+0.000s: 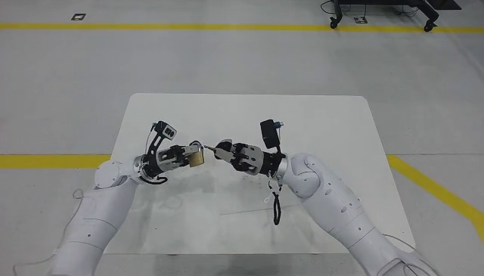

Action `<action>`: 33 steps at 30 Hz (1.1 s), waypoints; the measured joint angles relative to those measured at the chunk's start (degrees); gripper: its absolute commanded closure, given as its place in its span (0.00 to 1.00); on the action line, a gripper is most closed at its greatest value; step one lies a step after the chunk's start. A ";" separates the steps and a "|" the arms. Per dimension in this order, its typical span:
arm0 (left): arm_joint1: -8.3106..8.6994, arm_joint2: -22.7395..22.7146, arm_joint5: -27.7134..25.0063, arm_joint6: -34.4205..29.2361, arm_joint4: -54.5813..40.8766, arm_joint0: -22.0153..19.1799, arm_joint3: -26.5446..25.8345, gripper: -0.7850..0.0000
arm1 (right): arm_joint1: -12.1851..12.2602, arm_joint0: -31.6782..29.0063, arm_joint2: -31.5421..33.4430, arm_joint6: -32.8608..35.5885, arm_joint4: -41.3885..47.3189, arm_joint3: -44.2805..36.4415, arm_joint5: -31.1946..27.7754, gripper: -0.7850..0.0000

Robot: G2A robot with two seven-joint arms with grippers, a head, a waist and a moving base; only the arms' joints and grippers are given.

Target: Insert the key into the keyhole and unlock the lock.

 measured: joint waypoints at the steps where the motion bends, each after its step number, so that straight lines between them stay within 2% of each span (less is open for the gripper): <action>1: 0.12 0.10 0.35 1.17 1.18 0.06 -0.40 1.00 | 0.00 0.00 0.00 0.00 0.00 0.00 0.00 1.00; 3: 0.37 0.09 1.02 5.81 5.72 0.19 -2.00 1.00 | 0.02 -0.38 0.01 0.08 -0.11 -0.53 0.54 1.00; 6: 0.54 -0.68 7.82 13.13 9.56 1.15 -6.26 1.00 | 0.42 -2.78 0.55 1.02 1.64 -2.49 2.09 1.00; 7: 0.65 -1.11 11.82 15.01 8.37 1.31 -7.86 1.00 | 0.67 -4.02 0.67 2.27 4.06 -2.74 2.67 1.00; 10: 0.76 -1.56 19.44 17.37 6.39 1.31 -11.64 1.00 | 1.40 -7.12 1.16 7.02 14.31 -4.18 6.20 1.00; 13: 0.65 -1.12 23.50 19.99 7.34 0.31 -13.09 1.00 | 2.61 -10.53 2.71 13.58 23.86 -7.33 9.69 1.00; 16: 0.42 -0.22 23.87 24.11 10.22 -0.50 -13.12 1.00 | 3.89 -14.19 5.37 18.31 28.98 -10.63 11.37 1.00; 18: 0.41 -0.13 23.70 24.61 10.71 -0.54 -13.09 1.00 | 4.36 -15.71 6.35 20.17 30.80 -12.12 11.75 1.00; 26: 0.39 -0.11 23.27 25.06 10.87 -0.13 -13.64 1.00 | 4.37 -15.78 6.38 20.21 30.81 -12.16 11.73 1.00; 27: 0.41 0.00 22.57 26.55 12.00 0.41 -14.32 1.00 | 4.37 -15.78 6.38 20.22 30.81 -12.16 11.73 1.00; 29: 0.54 0.59 21.56 33.68 18.32 2.02 -16.42 1.00 | 4.36 -15.77 6.36 20.18 30.72 -12.17 11.82 1.00; 31: 0.51 1.19 23.21 40.73 24.84 3.27 -18.64 1.00 | 4.20 -15.56 5.36 20.61 30.08 -12.23 14.03 1.00; 33: 0.39 1.28 25.35 43.22 26.14 3.61 -19.75 1.00 | 4.01 -14.77 4.53 20.88 30.54 -11.69 17.97 1.00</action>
